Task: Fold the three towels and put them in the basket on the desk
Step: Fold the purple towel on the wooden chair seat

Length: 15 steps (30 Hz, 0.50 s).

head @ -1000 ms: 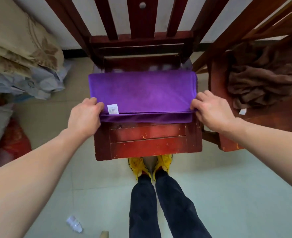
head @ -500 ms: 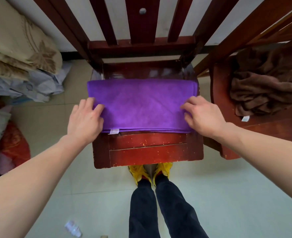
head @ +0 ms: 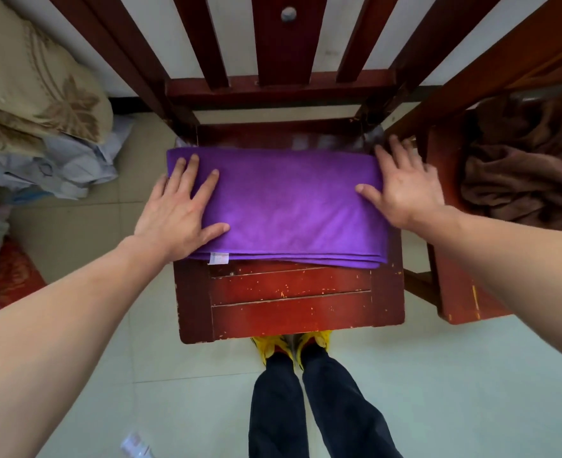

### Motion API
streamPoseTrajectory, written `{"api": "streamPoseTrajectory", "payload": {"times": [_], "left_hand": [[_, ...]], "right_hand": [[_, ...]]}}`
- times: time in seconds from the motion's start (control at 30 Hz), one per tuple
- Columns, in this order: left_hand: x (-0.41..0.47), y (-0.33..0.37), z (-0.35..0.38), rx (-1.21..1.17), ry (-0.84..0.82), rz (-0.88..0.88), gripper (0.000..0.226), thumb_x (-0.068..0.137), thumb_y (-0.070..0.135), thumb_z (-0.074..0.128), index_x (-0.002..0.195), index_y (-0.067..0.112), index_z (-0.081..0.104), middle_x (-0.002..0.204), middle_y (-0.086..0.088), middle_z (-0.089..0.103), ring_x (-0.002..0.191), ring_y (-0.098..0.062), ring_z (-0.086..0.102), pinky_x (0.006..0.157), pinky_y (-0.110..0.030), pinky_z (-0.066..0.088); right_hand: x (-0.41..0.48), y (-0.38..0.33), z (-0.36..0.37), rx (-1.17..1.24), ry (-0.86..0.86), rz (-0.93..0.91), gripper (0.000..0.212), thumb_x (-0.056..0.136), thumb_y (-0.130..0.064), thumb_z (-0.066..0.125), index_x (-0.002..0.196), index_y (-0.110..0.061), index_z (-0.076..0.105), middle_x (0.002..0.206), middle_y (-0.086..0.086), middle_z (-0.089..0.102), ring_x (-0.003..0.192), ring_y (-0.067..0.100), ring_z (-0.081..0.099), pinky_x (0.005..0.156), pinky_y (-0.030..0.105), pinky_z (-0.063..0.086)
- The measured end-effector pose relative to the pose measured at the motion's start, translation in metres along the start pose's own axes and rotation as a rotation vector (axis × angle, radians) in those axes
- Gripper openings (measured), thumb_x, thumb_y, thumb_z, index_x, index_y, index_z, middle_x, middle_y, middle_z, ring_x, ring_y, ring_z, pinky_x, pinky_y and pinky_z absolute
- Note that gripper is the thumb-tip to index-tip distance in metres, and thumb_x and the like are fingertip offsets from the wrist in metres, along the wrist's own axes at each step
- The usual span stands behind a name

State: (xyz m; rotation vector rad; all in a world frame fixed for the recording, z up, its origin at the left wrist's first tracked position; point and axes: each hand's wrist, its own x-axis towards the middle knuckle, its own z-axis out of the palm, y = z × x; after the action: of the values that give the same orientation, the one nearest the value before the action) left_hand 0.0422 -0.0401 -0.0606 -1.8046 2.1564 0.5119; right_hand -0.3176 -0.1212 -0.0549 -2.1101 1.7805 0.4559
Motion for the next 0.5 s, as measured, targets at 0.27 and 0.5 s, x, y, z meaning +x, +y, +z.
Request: {"api": "streamPoseTrajectory", "payload": {"times": [0.27, 0.5], "left_hand": [[-0.032, 0.001, 0.024, -0.060, -0.010, -0.067, 0.092, 0.077, 0.071, 0.045, 0.153, 0.024, 0.020, 0.160, -0.021, 0.007, 0.147, -0.040, 0.008, 0.113, -0.052, 0.026], [-0.046, 0.043, 0.020, 0.004, -0.085, -0.162, 0.097, 0.078, 0.078, 0.038, 0.154, 0.026, 0.009, 0.160, -0.020, 0.000, 0.147, -0.039, -0.002, 0.116, -0.054, 0.010]], "right_hand": [[-0.044, -0.034, 0.023, 0.791, -0.032, 0.784, 0.048, 0.066, -0.049, 0.083, 0.093, -0.016, 0.062, 0.098, 0.006, 0.068, 0.093, 0.030, 0.065, 0.075, 0.035, 0.048], [-0.049, -0.013, 0.000, 1.291, -0.162, 0.742, 0.014, 0.072, -0.010, 0.078, 0.081, -0.015, 0.069, 0.080, 0.003, 0.070, 0.067, 0.016, 0.065, 0.051, 0.019, 0.045]]}}
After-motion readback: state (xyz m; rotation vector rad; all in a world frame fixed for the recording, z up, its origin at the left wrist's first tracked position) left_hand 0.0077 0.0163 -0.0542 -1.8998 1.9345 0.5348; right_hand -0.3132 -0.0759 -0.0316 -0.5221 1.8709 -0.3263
